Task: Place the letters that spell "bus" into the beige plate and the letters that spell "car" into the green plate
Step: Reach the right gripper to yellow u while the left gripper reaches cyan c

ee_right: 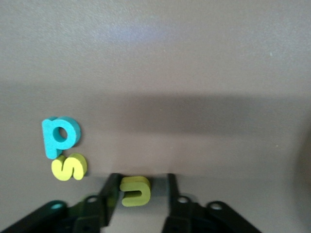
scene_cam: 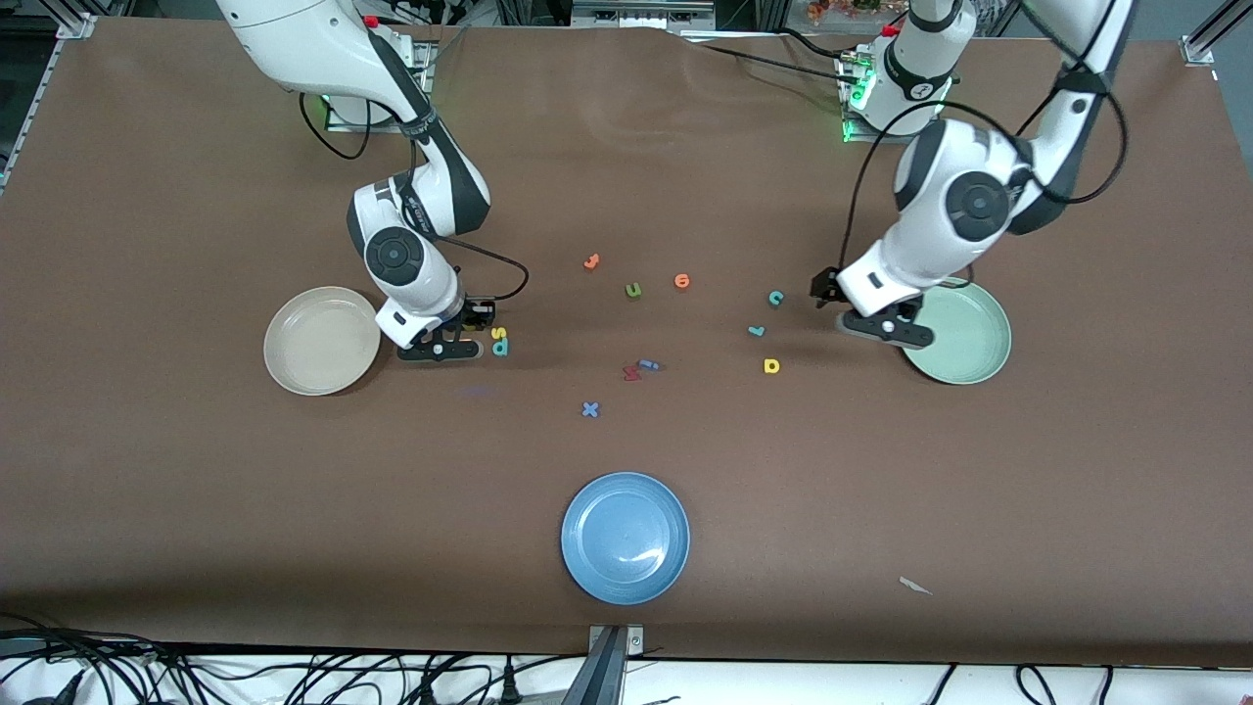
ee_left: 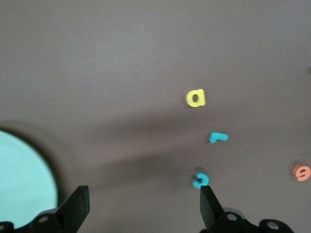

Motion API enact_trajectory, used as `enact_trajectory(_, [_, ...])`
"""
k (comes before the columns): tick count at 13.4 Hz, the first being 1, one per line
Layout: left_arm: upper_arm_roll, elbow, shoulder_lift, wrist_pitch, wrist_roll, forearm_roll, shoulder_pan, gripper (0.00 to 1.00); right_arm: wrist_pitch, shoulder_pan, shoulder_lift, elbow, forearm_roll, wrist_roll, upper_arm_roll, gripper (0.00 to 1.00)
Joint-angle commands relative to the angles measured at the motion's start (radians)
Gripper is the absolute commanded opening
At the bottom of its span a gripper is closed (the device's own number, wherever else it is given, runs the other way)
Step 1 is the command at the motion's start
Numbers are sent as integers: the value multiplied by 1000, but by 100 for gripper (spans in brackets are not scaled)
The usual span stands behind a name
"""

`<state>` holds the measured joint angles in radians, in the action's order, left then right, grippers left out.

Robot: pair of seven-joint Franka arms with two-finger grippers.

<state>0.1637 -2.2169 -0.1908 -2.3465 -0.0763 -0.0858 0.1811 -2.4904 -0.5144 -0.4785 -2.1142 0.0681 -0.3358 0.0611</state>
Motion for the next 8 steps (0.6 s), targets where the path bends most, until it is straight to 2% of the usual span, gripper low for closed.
enact_trajectory(1, [-1,-20,-38,-68,-32,-29,27,100,-16,5,9,-15,15,17,-6,30])
enact_trajectory(5, [10,-70,-73,-152,-36,-29,66,100,-2,4,14,-10,15,6,-7,13])
enact_trajectory(7, [16,-81,-84,-165,-39,-29,70,100,25,4,33,3,15,18,-6,13])
enact_trajectory(8, [19,-86,-88,-165,-51,-29,80,100,94,5,55,29,15,20,3,13])
